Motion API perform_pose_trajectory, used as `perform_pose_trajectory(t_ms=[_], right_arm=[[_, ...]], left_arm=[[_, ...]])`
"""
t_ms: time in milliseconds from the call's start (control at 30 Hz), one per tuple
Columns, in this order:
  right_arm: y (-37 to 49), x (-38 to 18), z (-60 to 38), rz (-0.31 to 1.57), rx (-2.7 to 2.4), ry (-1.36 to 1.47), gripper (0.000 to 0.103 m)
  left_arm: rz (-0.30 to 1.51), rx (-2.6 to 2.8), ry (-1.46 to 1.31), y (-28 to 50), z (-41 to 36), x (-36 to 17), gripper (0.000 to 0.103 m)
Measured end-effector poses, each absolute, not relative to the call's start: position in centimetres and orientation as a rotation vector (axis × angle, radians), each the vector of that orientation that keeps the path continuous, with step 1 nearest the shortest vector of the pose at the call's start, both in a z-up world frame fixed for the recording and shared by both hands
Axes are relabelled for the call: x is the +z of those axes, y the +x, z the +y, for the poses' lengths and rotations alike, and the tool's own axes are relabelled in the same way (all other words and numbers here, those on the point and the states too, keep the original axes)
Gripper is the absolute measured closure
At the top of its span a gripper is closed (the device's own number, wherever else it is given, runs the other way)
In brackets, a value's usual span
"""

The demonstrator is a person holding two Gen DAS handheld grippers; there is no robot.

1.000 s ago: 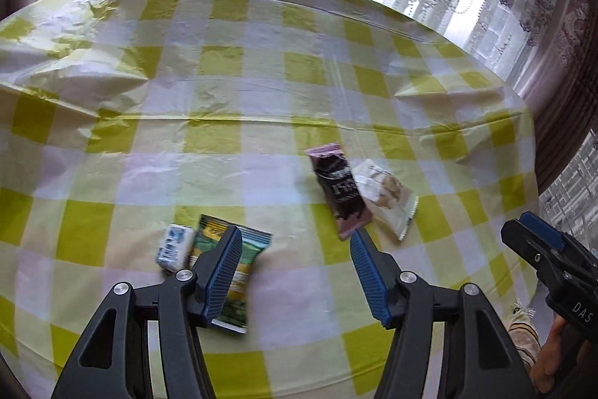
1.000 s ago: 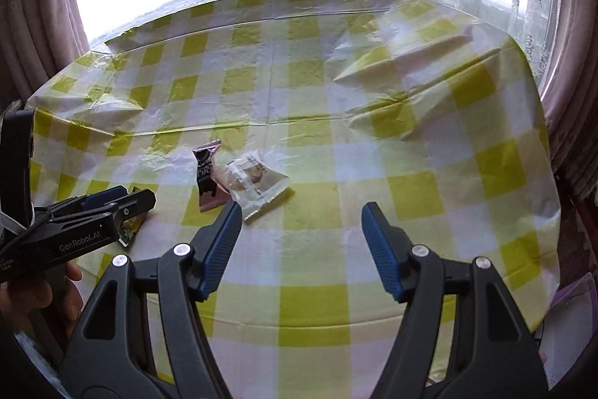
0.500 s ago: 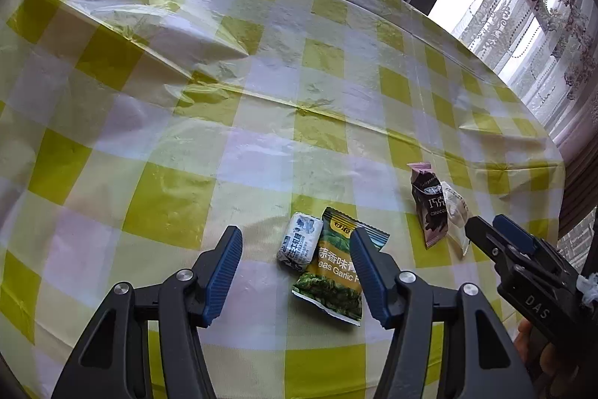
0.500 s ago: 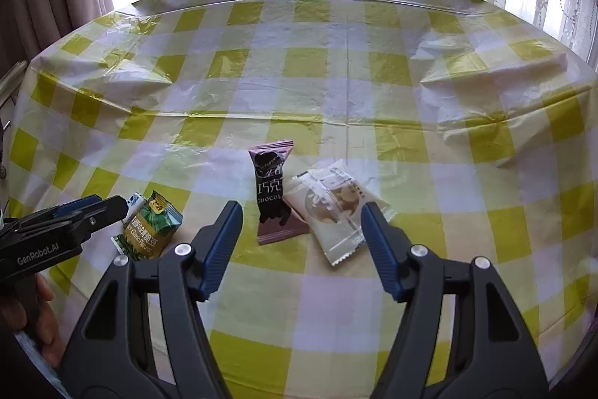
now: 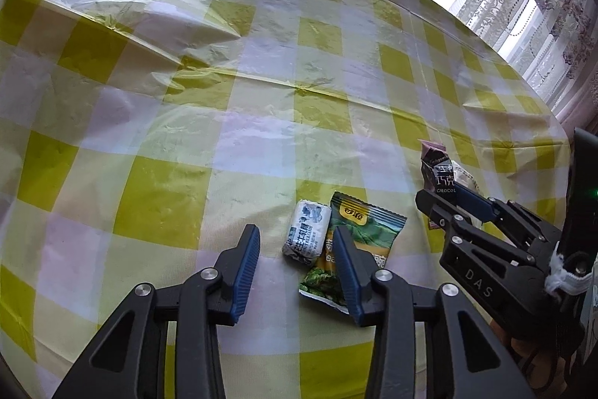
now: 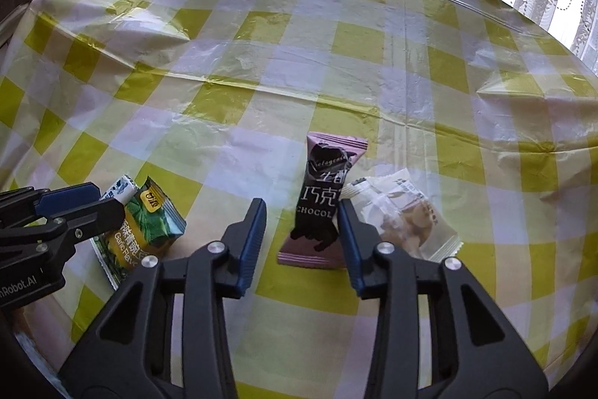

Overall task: Organize snacks
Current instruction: 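Grasp the small white packet with the left tool while the right tool grasps the dark chocolate bar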

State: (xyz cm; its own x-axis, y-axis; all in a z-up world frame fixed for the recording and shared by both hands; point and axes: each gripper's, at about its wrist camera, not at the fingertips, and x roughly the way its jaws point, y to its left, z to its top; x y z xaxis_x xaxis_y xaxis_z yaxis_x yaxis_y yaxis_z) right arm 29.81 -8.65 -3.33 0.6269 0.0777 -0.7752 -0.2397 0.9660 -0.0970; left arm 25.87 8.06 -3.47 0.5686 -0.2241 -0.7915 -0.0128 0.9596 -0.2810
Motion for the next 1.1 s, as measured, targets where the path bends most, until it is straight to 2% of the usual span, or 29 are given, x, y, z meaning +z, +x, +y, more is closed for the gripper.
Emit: perform_pose_trajectory(t_ms=[33,133,600,700,967,1100], right_arm=[[29.7,-3.5,-8.5,0.880,0.200,-0.200,0.070],[29.3,-3.8,-8.1,0.877,0.247,-0.193,0.071],[29.8,-3.9,-9.7,0.892,0.260,-0.054,0.068],[30.0,-4.0,-9.8,0.888,0.265,-0.035,0.068],[29.9,-4.0,-9.9,0.886,0.278,-0.024,0.077],[29.4,-3.8,-10.2,0.871,0.269,-0.015,0.078]], left_arm=[[0.960,-0.118,-0.270,25.9,8.3,-3.5,0.064],[0.960,-0.112,-0.275,25.9,8.9,-3.6,0.067],[0.940,-0.127,-0.050,26.4,6.0,-3.6,0.067],[0.942,-0.136,-0.060,26.4,6.1,-3.5,0.081],[0.940,-0.131,-0.084,26.2,6.3,-3.5,0.081],[0.932,-0.123,-0.095,26.0,6.5,-3.4,0.081]])
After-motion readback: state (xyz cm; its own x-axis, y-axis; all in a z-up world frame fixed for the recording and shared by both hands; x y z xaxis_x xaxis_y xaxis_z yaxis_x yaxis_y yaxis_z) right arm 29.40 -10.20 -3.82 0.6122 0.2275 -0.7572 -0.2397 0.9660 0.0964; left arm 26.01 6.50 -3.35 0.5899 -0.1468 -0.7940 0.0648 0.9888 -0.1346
